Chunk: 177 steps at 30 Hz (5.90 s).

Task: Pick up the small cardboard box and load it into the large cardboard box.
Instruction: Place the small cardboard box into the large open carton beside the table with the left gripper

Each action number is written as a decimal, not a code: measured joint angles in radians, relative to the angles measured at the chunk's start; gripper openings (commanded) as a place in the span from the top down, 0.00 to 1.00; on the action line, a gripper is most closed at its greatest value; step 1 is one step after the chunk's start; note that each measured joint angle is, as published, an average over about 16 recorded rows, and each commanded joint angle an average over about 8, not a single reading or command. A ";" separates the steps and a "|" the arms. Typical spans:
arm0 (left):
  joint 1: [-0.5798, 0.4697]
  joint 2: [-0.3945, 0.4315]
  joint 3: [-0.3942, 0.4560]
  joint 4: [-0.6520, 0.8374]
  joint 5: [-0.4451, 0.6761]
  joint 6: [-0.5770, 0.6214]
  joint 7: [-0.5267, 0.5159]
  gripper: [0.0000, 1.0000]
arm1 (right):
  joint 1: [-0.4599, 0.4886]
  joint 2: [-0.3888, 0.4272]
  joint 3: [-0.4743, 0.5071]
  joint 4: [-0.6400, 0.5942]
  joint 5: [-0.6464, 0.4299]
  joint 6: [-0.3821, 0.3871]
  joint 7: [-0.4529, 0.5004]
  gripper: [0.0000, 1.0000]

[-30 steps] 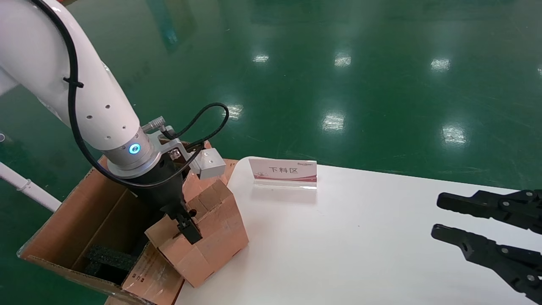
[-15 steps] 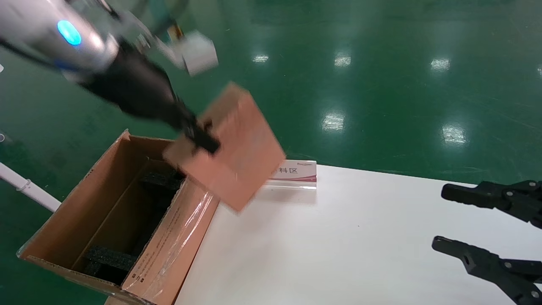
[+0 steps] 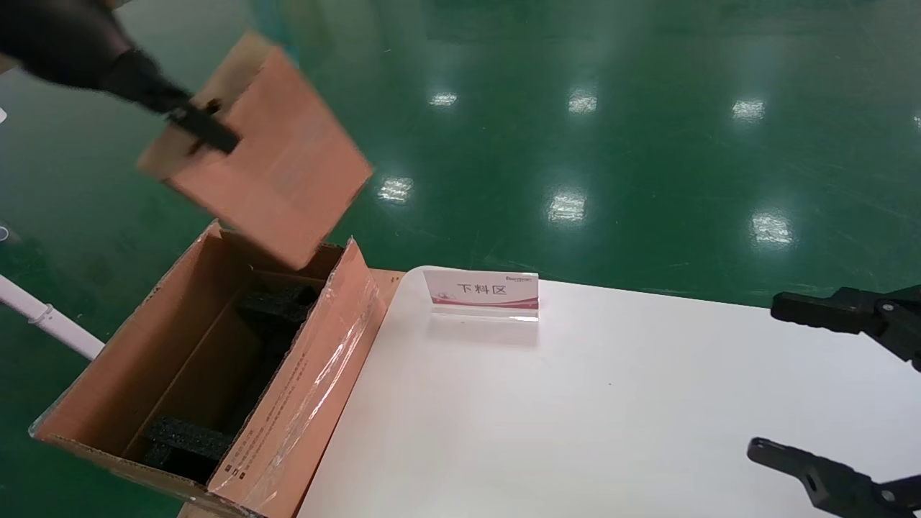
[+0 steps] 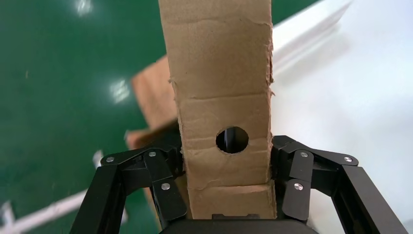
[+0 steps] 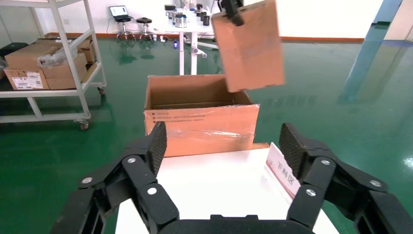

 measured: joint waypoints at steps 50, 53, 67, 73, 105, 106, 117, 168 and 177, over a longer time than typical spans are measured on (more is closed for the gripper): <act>0.153 -0.074 0.445 0.049 -0.075 -0.099 -0.171 1.00 | 0.001 0.001 -0.003 0.000 0.002 0.001 -0.002 0.00; 0.166 -0.078 0.449 0.044 -0.071 -0.111 -0.183 1.00 | 0.001 0.001 -0.003 0.000 0.002 0.001 -0.002 0.00; 0.218 -0.079 0.471 0.047 -0.032 -0.173 -0.212 1.00 | 0.001 0.002 -0.004 0.000 0.003 0.002 -0.002 0.00; 0.235 -0.080 0.476 0.053 -0.018 -0.202 -0.223 1.00 | 0.001 0.002 -0.004 0.000 0.003 0.002 -0.002 0.00; 0.292 -0.074 0.484 0.024 0.022 -0.328 -0.317 1.00 | 0.001 0.003 -0.006 0.000 0.004 0.003 -0.003 0.00; 0.295 -0.074 0.485 0.019 0.025 -0.333 -0.322 1.00 | 0.001 0.003 -0.006 0.000 0.004 0.003 -0.003 0.00; 0.338 -0.076 0.500 -0.028 0.052 -0.384 -0.376 1.00 | 0.002 0.003 -0.007 0.000 0.005 0.003 -0.003 0.00; 0.408 -0.047 0.520 -0.025 0.084 -0.427 -0.426 0.00 | 0.002 0.003 -0.008 0.000 0.006 0.004 -0.004 0.00; 0.394 -0.051 0.513 -0.045 0.080 -0.433 -0.415 0.00 | 0.002 0.003 -0.008 -0.001 0.006 0.004 -0.004 0.00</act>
